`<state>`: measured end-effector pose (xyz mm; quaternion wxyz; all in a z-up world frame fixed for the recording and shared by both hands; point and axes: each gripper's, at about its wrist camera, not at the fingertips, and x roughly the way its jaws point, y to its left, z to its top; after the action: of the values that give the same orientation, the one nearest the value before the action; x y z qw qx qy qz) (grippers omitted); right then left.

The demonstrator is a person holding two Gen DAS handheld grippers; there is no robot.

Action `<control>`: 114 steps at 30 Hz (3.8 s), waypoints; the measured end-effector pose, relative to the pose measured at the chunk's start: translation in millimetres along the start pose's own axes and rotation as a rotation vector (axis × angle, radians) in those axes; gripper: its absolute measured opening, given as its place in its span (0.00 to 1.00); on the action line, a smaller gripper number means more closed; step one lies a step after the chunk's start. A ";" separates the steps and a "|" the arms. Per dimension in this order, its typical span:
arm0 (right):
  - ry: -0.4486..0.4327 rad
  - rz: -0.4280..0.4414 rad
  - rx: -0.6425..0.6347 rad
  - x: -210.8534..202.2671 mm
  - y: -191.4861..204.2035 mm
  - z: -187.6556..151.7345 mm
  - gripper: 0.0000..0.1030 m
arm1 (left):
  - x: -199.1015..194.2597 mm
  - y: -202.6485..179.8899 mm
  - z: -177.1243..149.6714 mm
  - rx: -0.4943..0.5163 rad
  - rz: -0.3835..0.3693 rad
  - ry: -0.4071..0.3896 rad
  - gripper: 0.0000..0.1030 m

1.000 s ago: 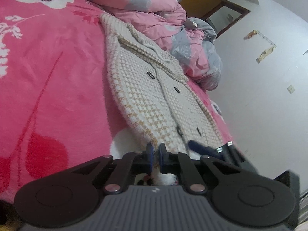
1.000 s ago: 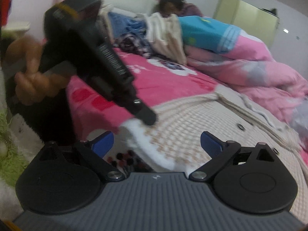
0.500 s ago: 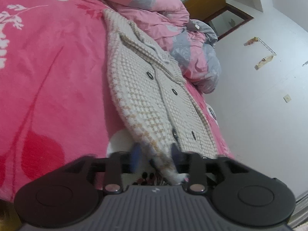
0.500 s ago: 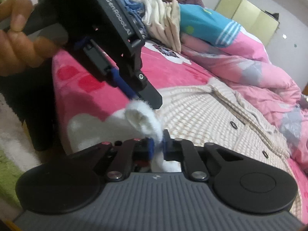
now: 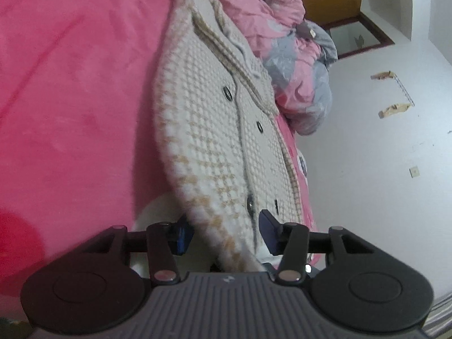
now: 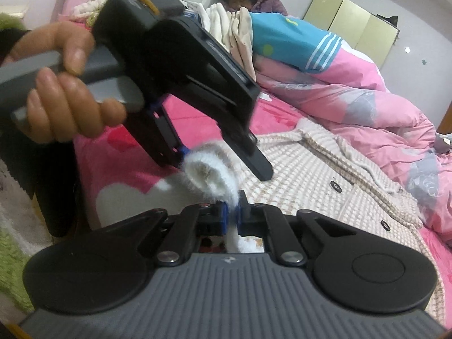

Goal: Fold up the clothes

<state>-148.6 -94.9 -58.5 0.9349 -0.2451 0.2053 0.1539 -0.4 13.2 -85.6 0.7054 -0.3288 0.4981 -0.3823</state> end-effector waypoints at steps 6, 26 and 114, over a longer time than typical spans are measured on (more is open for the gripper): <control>0.000 0.009 0.021 -0.1 -0.5 0.5 0.05 | 13.6 -0.3 -1.0 0.003 0.016 0.026 0.41; 0.000 0.039 0.130 -5.9 -5.3 -2.9 0.07 | 5.2 5.6 -6.2 0.026 0.028 0.025 0.31; -0.157 -0.107 1.932 -86.2 -228.9 -237.5 0.22 | 4.9 7.0 -20.5 0.042 -0.003 0.097 0.21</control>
<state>-207.8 -425.4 -117.5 0.7501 0.6303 0.1689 -0.1077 -17.4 10.7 -99.7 0.6867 -0.2958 0.5229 -0.4092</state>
